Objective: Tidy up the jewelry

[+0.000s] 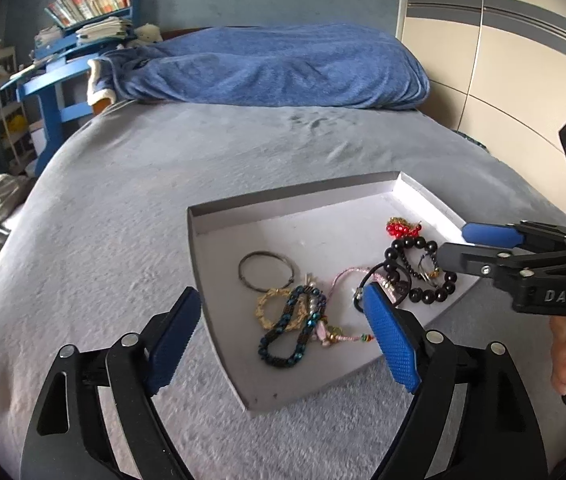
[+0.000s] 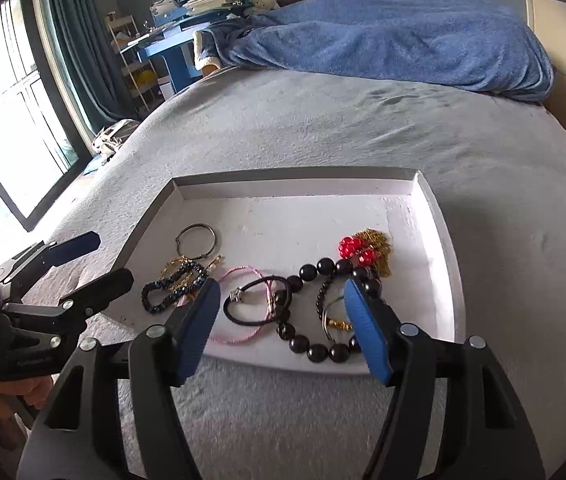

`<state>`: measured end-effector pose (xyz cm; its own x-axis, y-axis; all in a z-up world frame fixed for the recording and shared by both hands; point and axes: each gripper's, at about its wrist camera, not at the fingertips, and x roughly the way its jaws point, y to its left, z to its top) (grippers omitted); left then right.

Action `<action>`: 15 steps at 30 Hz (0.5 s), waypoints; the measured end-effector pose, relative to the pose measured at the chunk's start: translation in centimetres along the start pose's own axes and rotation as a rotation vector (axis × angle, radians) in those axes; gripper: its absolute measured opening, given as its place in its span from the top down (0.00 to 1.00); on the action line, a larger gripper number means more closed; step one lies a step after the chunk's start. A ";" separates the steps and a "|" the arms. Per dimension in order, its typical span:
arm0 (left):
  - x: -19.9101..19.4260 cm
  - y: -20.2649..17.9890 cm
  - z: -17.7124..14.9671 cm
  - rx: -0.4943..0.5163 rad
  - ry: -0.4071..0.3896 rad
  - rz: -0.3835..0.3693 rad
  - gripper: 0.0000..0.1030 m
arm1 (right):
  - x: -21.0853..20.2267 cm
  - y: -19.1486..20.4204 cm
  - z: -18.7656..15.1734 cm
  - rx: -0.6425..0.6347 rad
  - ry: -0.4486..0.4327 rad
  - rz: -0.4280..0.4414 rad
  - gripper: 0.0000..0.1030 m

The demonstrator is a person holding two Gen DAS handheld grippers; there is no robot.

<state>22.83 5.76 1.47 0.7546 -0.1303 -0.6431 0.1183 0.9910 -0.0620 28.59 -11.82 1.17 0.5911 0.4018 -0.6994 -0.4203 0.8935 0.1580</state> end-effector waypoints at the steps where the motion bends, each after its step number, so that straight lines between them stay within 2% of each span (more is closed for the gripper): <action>1: -0.2 0.0 -0.1 0.000 -0.005 0.007 0.12 | -0.2 -0.1 -0.2 0.006 -0.008 0.003 0.34; 2: -0.6 -0.1 -0.3 0.000 -0.018 0.015 0.11 | -0.5 -0.1 -0.4 0.012 -0.020 0.009 0.33; 6: -1.7 -0.3 -0.8 0.005 -0.041 0.024 0.09 | -1.3 -0.7 -1.1 0.029 -0.061 0.022 0.18; 15: -3.1 -1.7 -2.9 0.014 -0.076 0.058 0.08 | -3.5 -0.6 -4.2 0.025 -0.185 -0.022 0.13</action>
<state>18.40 4.58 1.39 0.8071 -0.0756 -0.5856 0.0820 0.9965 -0.0157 23.88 -14.61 0.59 0.7173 0.4098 -0.5635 -0.3899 0.9064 0.1629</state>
